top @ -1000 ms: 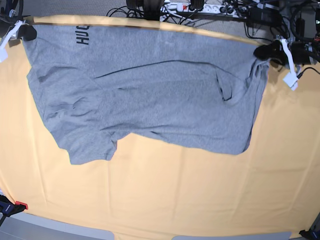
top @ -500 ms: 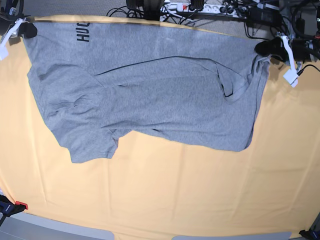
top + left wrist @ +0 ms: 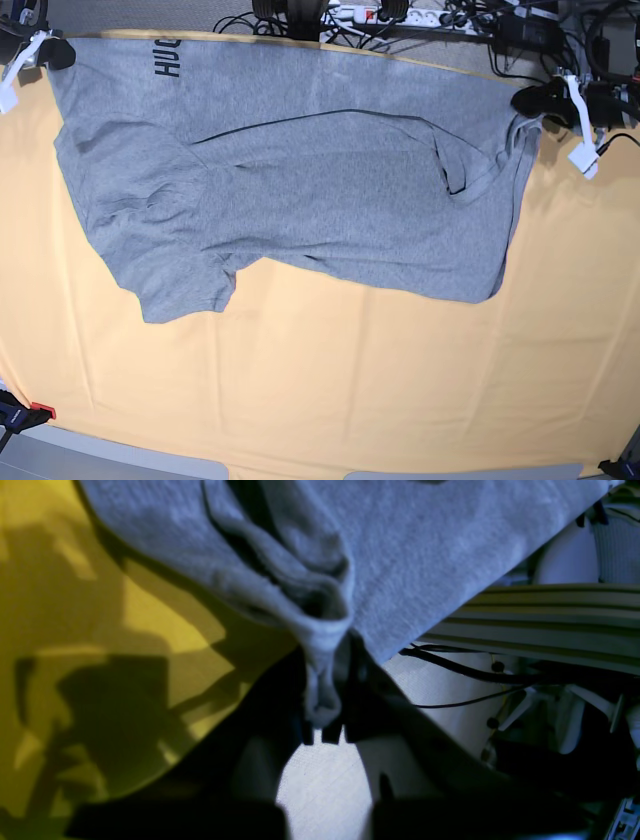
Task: Layout the t-shirt on the table in an organized manner, then fold the t-shirt properly
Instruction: 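Release the left gripper and move it to the shirt hem corner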
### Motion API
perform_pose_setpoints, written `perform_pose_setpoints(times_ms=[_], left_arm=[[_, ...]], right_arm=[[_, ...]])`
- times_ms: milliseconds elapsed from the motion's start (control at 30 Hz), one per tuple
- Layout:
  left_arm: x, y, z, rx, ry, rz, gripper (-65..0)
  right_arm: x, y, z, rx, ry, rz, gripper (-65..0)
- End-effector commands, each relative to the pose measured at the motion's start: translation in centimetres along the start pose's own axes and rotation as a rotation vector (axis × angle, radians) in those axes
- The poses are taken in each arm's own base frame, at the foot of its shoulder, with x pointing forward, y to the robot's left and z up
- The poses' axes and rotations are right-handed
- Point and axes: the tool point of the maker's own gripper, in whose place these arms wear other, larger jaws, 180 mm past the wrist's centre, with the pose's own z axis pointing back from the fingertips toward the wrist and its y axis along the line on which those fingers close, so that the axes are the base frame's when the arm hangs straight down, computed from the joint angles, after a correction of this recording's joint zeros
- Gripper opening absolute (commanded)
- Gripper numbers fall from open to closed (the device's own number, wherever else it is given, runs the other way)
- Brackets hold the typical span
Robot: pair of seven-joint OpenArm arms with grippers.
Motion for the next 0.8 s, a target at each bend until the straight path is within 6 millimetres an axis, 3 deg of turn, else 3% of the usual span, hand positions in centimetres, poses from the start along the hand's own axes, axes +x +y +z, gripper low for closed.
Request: perform_pose_setpoints(times_ms=[0,67,100,167,200,333,400,500,600,767], left_arm=[[0.8,0.3,1.0,0.020,0.003,-0.036,-62.5],[0.9,0.3,1.0,0.016,0.000,-0.036,-45.2],[1.1,0.1,1.1,0.006,-0.010,-0.034,-36.8],[1.4,-0.2,1.3,-0.008,-0.018,-0.035,-24.6],[1.5,-0.1,1.5,-0.003,-0.013,-0.040,-22.3],[2.3,0.6,3.1,0.047,0.003,-0.080,-21.9],[3.7,0.8,4.3,0.084,-0.038,-0.113,-21.9],[6.3,1.3,6.6,0.148,-0.136,-0.154,-21.9],[10.2,1.6,9.5,0.211,-0.312,-0.199,-21.9],[14.4,4.1,12.1,0.387,-0.510,-0.203,-21.9]], right_arm=[[0.6,-0.5,0.8,-0.020,-0.003,0.029,-50.3],[0.9,-0.4,0.9,-0.014,-0.009,0.032,-34.9],[0.9,-0.4,1.0,-0.016,-0.009,0.034,-30.3],[1.1,-0.6,1.2,-0.021,-0.007,0.040,-29.0],[1.2,-0.7,1.3,-0.025,-0.006,0.046,-29.0],[2.7,-0.9,2.6,-0.040,-0.054,0.073,-29.0],[4.1,-0.7,3.9,-0.042,-0.122,0.081,-29.0],[6.2,-0.5,6.3,-0.050,-0.237,0.094,-29.0],[7.8,-0.3,8.6,-0.076,-0.327,0.116,-29.0],[8.4,-0.7,9.8,-0.111,-0.366,0.123,-29.0]])
